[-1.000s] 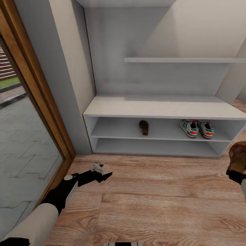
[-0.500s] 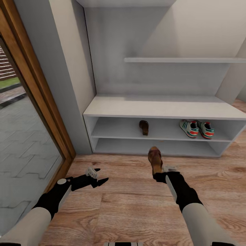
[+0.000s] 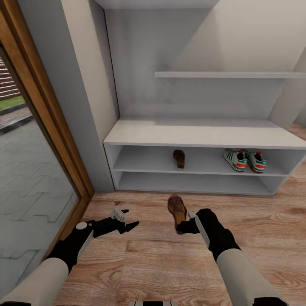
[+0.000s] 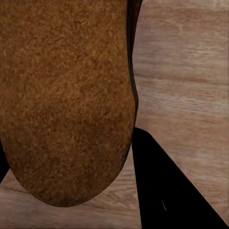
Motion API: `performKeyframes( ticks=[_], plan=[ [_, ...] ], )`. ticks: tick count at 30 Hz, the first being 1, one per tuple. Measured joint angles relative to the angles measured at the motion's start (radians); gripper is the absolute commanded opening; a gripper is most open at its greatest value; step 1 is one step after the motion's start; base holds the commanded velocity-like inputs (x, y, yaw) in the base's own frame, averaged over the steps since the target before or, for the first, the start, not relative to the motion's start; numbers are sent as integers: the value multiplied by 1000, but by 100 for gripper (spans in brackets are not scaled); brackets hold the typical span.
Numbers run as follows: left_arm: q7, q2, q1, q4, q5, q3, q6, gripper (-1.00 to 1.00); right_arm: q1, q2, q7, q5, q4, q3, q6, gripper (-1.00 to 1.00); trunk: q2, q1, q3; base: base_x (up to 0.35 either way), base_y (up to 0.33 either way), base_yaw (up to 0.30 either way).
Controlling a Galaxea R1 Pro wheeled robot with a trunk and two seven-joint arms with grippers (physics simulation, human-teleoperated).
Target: Pick up the two gym shoes and the two sandals from the corridor floor and place them onto the hallstand (shoe rack) in the corridor, making sure they are on the rack and not on the floor. Arrange them so the two gym shoes are next to each other and the two sandals are next to each other.
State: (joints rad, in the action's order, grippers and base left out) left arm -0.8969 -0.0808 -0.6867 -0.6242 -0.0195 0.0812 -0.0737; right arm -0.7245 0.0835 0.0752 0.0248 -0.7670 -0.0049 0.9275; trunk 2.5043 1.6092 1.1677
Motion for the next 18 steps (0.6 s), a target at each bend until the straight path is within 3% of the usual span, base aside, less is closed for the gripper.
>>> performKeyframes(
  ticks=[4, 18],
  plan=[
    [0, 9, 0, 0, -1, 1, 0, 100, -9, 3, 5, 4, -8, 9, 34, -100, 0, 0, 0, 0, 0, 0],
    [-3, 10, 0, 0, 0, 2, 0, 100, -10, 3, -3, 12, -8, 12, 35, -100, 0, 0, 0, 0, 0, 0]
  ],
)
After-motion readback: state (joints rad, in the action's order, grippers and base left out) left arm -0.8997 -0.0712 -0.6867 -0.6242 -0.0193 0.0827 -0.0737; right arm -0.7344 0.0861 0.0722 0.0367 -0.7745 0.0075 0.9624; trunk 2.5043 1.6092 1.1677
